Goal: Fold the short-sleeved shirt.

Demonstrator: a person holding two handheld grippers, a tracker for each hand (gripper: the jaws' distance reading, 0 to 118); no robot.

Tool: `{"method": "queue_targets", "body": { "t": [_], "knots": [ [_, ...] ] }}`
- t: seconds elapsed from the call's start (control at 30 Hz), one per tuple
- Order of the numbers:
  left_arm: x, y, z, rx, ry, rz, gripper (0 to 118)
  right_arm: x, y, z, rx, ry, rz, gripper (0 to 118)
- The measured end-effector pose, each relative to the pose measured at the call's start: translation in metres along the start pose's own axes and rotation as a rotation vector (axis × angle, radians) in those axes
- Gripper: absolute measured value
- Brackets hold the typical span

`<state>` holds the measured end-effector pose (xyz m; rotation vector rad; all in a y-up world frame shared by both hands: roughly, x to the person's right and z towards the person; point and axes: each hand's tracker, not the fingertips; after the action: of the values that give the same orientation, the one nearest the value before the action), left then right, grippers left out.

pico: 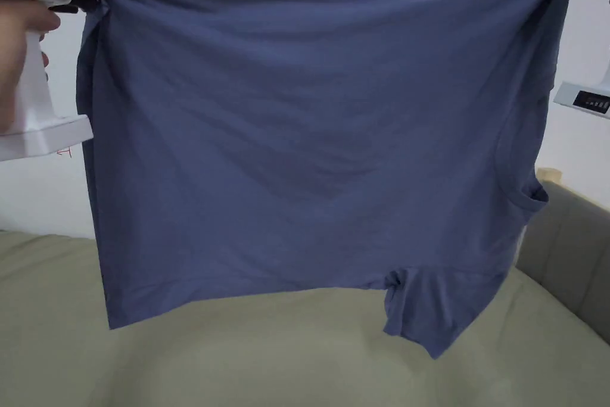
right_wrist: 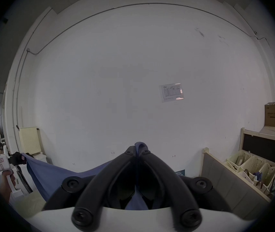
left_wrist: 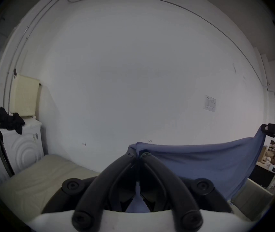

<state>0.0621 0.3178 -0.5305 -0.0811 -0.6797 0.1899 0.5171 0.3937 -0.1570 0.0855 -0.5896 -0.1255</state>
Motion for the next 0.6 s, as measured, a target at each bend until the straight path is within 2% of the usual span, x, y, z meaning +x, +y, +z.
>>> {"method": "queue_targets", "body": {
  "t": [0.13, 0.33, 0.43, 0.6],
  "knots": [
    [-0.001, -0.023, -0.023, -0.023, 0.034, -0.024, 0, 0.004, -0.028, -0.019, -0.013, -0.01, 0.012, 3],
    [-0.018, -0.123, -0.059, -0.131, 0.068, -0.021, 0, 0.023, -0.125, -0.052, -0.115, -0.041, -0.047, 3],
    [-0.016, -0.176, -0.052, -0.174, 0.074, -0.001, 0, 0.033, -0.176, -0.053, -0.2, -0.044, -0.111, 3],
    [-0.022, -0.22, -0.044, -0.218, 0.07, -0.001, 0, 0.041, -0.213, -0.04, -0.229, -0.053, -0.107, 3]
  ]
}}
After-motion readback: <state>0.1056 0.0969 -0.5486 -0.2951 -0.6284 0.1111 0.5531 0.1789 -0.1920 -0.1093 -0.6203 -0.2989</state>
